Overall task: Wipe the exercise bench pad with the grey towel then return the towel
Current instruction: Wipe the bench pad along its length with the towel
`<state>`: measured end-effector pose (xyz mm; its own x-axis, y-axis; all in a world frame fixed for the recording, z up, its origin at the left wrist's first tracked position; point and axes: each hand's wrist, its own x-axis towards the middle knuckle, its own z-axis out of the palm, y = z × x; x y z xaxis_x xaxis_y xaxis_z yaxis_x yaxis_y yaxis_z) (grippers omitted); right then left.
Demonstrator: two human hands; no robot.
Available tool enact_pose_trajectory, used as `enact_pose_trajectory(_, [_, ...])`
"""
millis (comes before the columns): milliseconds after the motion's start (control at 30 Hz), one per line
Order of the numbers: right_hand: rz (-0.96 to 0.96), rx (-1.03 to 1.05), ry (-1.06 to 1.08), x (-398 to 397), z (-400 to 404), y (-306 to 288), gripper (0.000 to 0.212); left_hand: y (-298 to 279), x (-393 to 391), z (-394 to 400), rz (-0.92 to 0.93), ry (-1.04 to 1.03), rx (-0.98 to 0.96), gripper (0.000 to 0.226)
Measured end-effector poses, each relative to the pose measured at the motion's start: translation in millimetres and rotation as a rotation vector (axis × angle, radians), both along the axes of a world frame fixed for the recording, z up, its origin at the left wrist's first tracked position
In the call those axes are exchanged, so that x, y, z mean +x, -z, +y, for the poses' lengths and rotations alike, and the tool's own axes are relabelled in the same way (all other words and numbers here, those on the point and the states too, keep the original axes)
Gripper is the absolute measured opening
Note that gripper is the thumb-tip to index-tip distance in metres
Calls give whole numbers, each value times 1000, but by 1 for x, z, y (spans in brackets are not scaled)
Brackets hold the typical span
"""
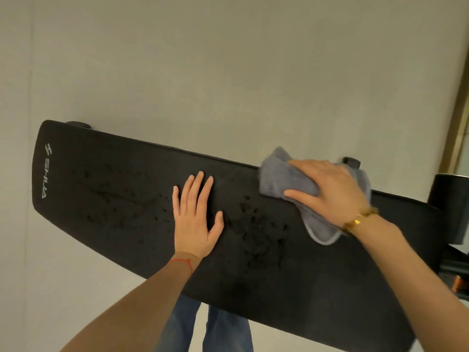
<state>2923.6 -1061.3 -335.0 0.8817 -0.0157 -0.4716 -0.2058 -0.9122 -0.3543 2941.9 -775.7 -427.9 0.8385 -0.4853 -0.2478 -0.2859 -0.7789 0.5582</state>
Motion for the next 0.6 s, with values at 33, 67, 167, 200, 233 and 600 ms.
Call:
enact_pose_trajectory(33, [17,-15,2,-3,-7,-3,65,0,0,0,4,3,4,66])
enact_pose_trajectory(67, [46,-24,0,1,-6,0,66,0,0,0,4,8,7,66])
enact_pose_trajectory(167, [138,21,-20,47,34,25,67,2,0,0,-6,20,8,65])
enact_pose_trajectory(200, [164,56,-49,66,55,40,66,4,-1,1,-9,22,12,64])
enact_pose_trajectory(233, [205,88,-87,87,78,55,65,6,-2,1,-12,22,17,63])
enact_pose_trajectory(600, [96,40,-31,-3,-10,-10,68,-1,0,0,-8,16,0,65])
